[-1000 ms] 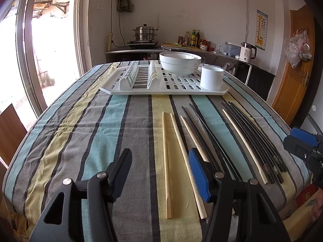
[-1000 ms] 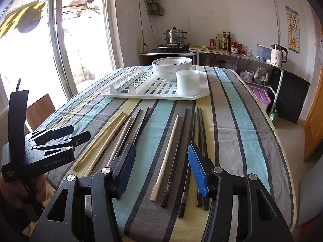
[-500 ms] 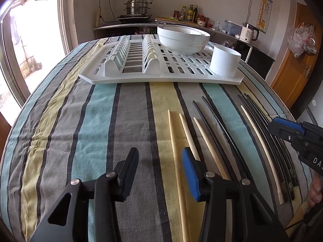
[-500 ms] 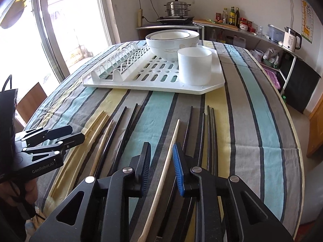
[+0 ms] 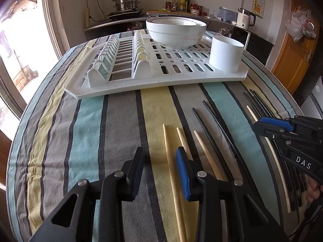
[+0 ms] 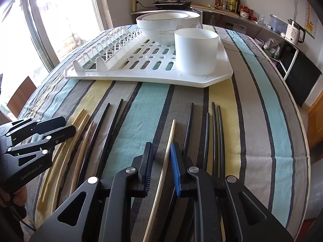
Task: Organize utensils
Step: 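Close the left tool on a wooden chopstick while the right tool grasps another wooden chopstick, then lift the left tool's chopstick toward the white cup while the right tool carries its chopstick there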
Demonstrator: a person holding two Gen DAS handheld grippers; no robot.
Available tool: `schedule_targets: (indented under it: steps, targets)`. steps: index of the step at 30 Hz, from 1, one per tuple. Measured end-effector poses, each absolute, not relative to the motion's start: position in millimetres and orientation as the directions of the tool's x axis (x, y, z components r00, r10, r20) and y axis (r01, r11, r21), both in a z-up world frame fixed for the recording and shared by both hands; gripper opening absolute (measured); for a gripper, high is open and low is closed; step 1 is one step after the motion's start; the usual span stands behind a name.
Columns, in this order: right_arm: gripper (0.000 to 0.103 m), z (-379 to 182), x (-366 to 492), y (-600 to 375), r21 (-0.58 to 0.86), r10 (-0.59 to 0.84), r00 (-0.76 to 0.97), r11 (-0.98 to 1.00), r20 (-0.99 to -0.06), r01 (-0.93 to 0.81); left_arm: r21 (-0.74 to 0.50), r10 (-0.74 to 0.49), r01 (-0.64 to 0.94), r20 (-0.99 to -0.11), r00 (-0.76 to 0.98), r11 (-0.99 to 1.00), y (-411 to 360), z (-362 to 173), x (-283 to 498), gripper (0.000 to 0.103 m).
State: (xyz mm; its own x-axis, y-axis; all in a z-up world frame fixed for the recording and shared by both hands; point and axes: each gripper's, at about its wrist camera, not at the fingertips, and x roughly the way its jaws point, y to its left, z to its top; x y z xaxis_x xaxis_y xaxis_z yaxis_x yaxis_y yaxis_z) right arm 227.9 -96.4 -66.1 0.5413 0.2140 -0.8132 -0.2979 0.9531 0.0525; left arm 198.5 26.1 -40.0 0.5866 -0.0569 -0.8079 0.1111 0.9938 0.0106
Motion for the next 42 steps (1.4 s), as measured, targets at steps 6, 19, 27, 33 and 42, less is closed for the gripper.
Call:
schedule_targets:
  steps: [6,19,27,33,42]
  targets:
    - [0.016,-65,238,-92,0.039,0.191,0.529,0.958,-0.827,-0.286,0.041,-0.057,0.156,-0.814,0.577,0.987,17,-39,204,0.017]
    - [0.006,-47,232,-95,0.084,0.254,0.548,0.945,-0.797,-0.315,0.015,-0.099,0.186,-0.803,0.588,0.982,14,-30,203,0.006]
    - [0.005,-5,215,-103,0.108,0.302,0.623,0.938,-0.722,-0.330,-0.031,-0.155,0.193,-0.729,0.666,0.981,24,15,188,0.006]
    - [0.005,20,202,-110,0.124,0.326,0.668,0.935,-0.669,-0.333,-0.067,-0.184,0.190,-0.676,0.713,0.980,36,46,176,0.006]
    - [0.004,43,179,-117,0.118,0.351,0.714,0.927,-0.606,-0.356,-0.074,-0.192,0.188,-0.631,0.752,0.979,39,72,156,0.006]
